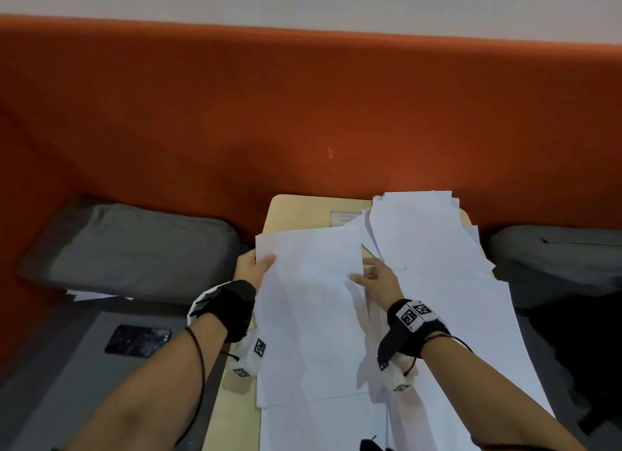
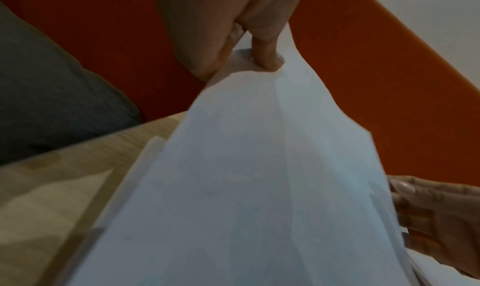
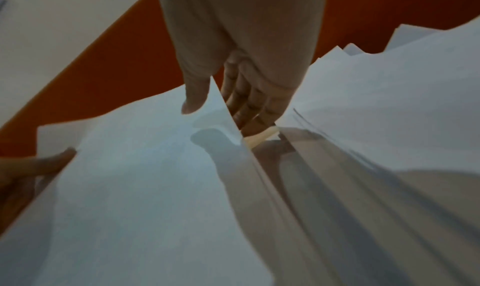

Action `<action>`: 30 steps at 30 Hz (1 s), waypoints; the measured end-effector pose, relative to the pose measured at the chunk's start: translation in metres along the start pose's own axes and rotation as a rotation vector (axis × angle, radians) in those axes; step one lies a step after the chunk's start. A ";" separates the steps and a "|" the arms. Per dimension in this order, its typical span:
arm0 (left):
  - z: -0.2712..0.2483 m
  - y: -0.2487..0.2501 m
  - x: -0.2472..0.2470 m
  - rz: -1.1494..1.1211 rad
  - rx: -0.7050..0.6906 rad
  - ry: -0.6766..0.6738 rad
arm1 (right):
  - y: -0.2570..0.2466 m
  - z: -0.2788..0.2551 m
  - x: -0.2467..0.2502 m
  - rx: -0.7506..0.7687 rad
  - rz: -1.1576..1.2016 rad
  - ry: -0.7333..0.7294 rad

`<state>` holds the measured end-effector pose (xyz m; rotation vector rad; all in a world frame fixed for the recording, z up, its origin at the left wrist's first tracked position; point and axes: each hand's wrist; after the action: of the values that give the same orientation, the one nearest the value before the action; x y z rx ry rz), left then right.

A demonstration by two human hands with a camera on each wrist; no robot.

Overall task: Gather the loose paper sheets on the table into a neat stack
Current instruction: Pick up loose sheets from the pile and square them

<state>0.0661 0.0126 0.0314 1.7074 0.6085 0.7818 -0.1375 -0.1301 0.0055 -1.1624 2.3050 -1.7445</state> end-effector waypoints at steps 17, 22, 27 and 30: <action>-0.001 -0.003 -0.018 -0.090 -0.097 -0.129 | 0.005 -0.005 0.010 0.011 0.408 0.194; 0.003 0.007 -0.020 -0.104 -0.090 -0.100 | 0.003 -0.010 0.013 0.022 0.404 0.125; 0.019 0.019 -0.022 -0.100 -0.174 -0.075 | -0.002 -0.006 0.015 0.001 0.361 0.063; 0.027 0.028 -0.022 -0.125 -0.171 -0.037 | -0.009 -0.005 0.021 -0.002 0.409 0.082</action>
<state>0.0727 -0.0275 0.0495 1.5095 0.5998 0.6920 -0.1501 -0.1387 0.0230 -0.5695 2.3720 -1.6578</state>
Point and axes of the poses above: each hand's wrist, its own z-axis towards the middle knuckle, its own x-axis out of the back of the hand, y = z × x, and after that the axes turned 5 degrees about -x, right-handed
